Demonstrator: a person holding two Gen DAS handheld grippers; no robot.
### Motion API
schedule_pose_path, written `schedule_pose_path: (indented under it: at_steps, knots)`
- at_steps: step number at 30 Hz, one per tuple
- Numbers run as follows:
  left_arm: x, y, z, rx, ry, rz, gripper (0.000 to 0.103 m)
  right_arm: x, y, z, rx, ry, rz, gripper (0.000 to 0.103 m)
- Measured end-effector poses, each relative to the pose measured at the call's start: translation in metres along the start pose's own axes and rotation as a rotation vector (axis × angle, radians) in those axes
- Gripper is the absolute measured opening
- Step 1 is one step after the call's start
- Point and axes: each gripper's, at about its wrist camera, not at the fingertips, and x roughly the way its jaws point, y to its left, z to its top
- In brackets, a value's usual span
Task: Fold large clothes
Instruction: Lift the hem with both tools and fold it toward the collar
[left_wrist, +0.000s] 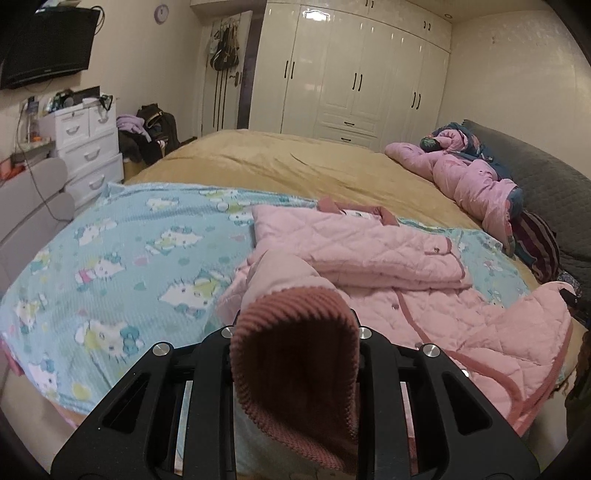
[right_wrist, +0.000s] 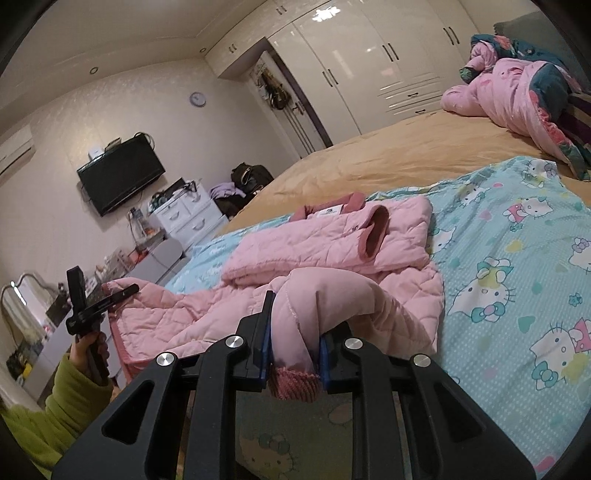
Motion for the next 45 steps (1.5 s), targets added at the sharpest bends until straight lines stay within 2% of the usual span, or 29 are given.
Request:
schedule_pose_path:
  at_steps: [20,31,45]
  knots:
    - [0.036,0.000,0.077,0.001,-0.066,0.018,0.016,0.038,-0.009,0.079,0.006,-0.116,-0.057,0.018]
    - [0.078,-0.005,0.111,0.031,-0.035,0.053,0.016,0.079,-0.031,0.118,0.004,-0.137,-0.139,0.018]
    - [0.140,0.004,0.133,0.009,0.011,0.087,0.016,0.138,-0.073,0.150,0.032,-0.114,-0.216,0.018]
